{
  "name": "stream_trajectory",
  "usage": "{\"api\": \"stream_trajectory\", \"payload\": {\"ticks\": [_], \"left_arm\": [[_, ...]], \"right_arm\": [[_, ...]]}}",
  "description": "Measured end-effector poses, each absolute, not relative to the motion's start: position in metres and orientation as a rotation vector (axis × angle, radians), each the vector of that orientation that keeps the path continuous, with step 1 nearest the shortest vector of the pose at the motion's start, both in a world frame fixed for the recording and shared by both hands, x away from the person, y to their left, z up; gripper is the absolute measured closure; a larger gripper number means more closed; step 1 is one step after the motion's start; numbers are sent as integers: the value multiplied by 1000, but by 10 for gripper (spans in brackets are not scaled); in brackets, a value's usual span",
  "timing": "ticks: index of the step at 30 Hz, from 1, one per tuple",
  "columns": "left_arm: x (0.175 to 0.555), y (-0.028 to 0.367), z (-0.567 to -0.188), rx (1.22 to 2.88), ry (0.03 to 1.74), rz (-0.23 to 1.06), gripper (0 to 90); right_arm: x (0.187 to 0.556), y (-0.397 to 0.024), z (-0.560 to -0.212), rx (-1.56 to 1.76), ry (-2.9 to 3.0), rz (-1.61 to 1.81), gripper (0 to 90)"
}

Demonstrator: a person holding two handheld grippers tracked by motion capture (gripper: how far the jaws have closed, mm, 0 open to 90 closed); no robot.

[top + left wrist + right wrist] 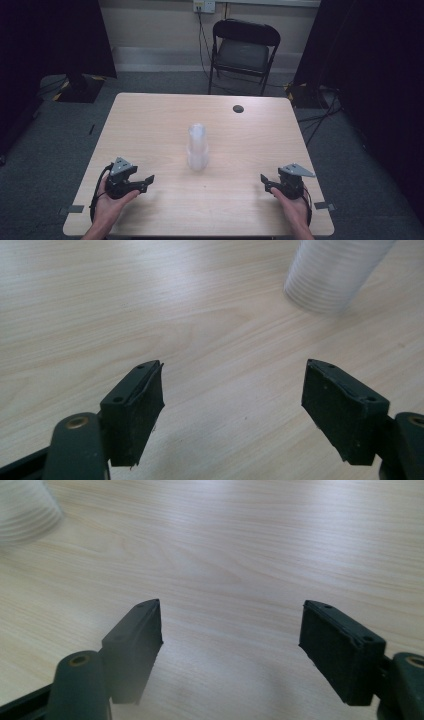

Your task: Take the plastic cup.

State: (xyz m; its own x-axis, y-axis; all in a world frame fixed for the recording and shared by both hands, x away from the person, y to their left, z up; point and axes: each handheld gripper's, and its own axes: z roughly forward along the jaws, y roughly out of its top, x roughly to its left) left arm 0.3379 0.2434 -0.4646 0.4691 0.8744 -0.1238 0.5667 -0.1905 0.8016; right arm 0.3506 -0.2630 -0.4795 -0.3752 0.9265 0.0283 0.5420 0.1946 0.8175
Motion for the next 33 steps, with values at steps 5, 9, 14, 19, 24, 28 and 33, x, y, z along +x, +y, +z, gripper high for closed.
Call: {"api": "stream_trajectory", "payload": {"ticks": [5, 9, 14, 19, 24, 28, 33], "left_arm": [[337, 238, -459, 1841, 1162, 474, 220], [339, 232, -452, 1896, 1106, 458, 237], [336, 222, -443, 1887, 1062, 411, 269], [338, 219, -431, 1885, 1014, 368, 253], [342, 213, -415, 1875, 958, 373, 225], [351, 203, -408, 1861, 902, 357, 194], [359, 185, -407, 1864, 867, 356, 206]], "right_arm": [[353, -264, -478, 1359, 2021, 1090, 250], [354, -262, -478, 1358, 2061, 1087, 255], [351, -258, -473, 1357, 2101, 1136, 254], [345, -250, -472, 1361, 2128, 1188, 250], [345, -243, -469, 1343, 2152, 1214, 238], [344, -242, -470, 1325, 2167, 1222, 236], [345, -242, -471, 1340, 2165, 1235, 220]]}}
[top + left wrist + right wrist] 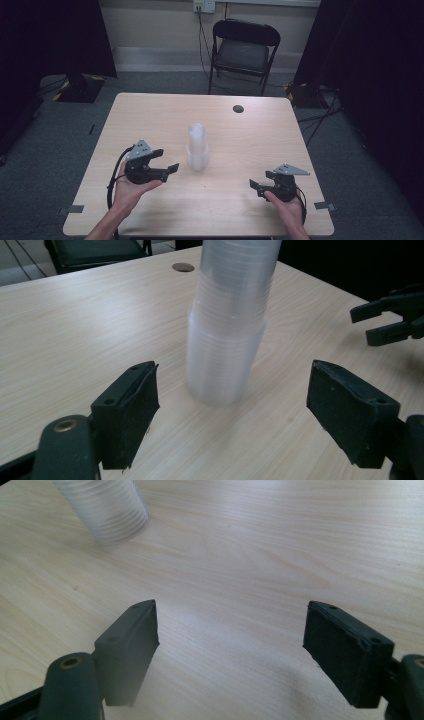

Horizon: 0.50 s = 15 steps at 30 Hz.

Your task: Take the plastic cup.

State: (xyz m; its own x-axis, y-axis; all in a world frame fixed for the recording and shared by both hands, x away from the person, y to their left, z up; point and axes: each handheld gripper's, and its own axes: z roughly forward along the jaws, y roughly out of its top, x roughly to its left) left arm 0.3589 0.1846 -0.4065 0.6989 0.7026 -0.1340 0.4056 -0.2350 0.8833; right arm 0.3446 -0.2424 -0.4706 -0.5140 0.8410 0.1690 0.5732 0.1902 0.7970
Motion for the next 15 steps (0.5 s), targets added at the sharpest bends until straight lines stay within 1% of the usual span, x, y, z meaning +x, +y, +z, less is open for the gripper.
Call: {"api": "stream_trajectory", "payload": {"ticks": [6, 11, 15], "left_arm": [[367, 172, -398, 1837, 847, 375, 197], [380, 162, -395, 1812, 837, 374, 159], [387, 155, -393, 1799, 837, 373, 158]], "right_arm": [[348, -237, -470, 1316, 2174, 1230, 217], [347, -236, -471, 1310, 2175, 1235, 215], [348, -237, -470, 1316, 2167, 1239, 210]]}}
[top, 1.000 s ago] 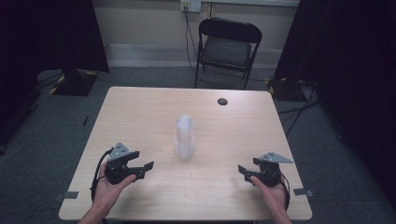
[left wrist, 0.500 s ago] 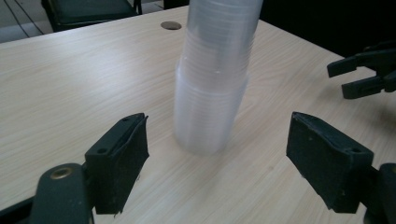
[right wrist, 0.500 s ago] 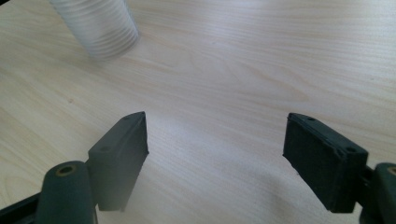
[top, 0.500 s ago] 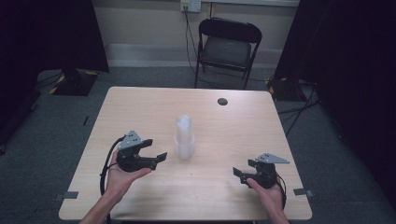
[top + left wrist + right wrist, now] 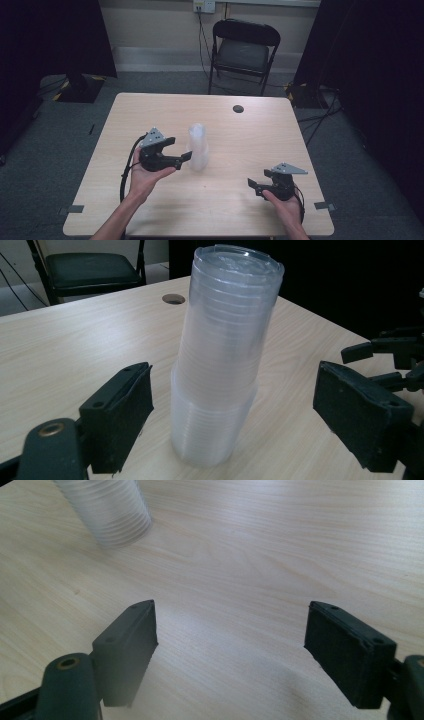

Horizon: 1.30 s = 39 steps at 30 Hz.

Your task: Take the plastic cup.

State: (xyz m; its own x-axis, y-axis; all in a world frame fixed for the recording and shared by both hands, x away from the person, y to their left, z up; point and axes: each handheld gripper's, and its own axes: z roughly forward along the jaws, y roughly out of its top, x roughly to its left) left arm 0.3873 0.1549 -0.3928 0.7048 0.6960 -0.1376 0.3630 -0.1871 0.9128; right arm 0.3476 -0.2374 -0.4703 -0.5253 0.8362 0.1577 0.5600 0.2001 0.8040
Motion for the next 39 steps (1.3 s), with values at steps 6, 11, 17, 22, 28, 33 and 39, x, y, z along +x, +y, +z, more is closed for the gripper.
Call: {"api": "stream_trajectory", "payload": {"ticks": [6, 11, 17, 22, 28, 33, 39], "left_arm": [[396, 144, -386, 1784, 820, 386, 163], [403, 134, -381, 1798, 819, 398, 158], [417, 124, -387, 1793, 826, 382, 159], [425, 119, -391, 1816, 787, 438, 172], [430, 118, -398, 1832, 785, 418, 190], [434, 117, -403, 1820, 803, 389, 190], [437, 113, -407, 1840, 797, 402, 206]], "right_arm": [[348, -237, -470, 1309, 2158, 1249, 208], [347, -239, -470, 1322, 2156, 1265, 200], [342, -245, -469, 1338, 2137, 1269, 202], [342, -244, -470, 1342, 2137, 1270, 204], [341, -245, -469, 1340, 2134, 1273, 206], [341, -245, -469, 1337, 2142, 1277, 206], [341, -245, -469, 1331, 2138, 1280, 206]]}}
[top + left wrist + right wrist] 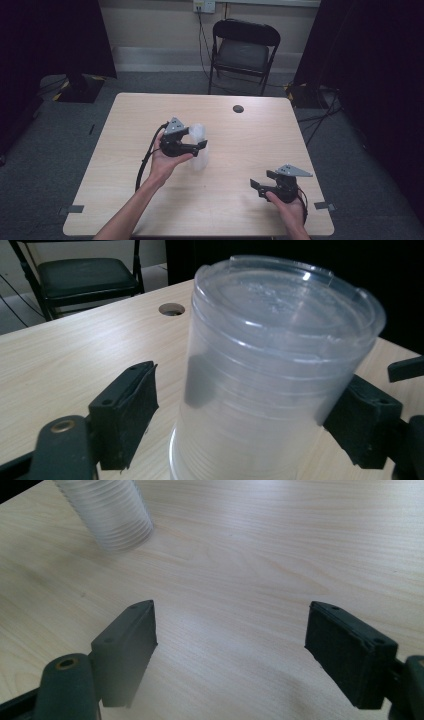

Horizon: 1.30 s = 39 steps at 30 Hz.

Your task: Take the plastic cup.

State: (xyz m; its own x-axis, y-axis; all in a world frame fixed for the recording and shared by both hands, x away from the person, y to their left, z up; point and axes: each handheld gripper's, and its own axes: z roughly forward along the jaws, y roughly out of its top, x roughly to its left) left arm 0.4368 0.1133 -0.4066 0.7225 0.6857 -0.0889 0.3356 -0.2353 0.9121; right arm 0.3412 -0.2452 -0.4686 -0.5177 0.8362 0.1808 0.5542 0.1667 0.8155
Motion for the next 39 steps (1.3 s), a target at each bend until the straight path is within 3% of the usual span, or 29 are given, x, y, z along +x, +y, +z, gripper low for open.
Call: {"api": "stream_trajectory", "payload": {"ticks": [8, 10, 39], "left_arm": [[440, 112, -411, 1853, 774, 407, 259], [439, 111, -411, 1853, 757, 409, 318], [434, 109, -399, 1814, 753, 412, 331]], "right_arm": [[341, -247, -470, 1341, 2145, 1290, 216], [341, -247, -470, 1341, 2144, 1286, 216], [342, -245, -470, 1339, 2139, 1279, 214]]}}
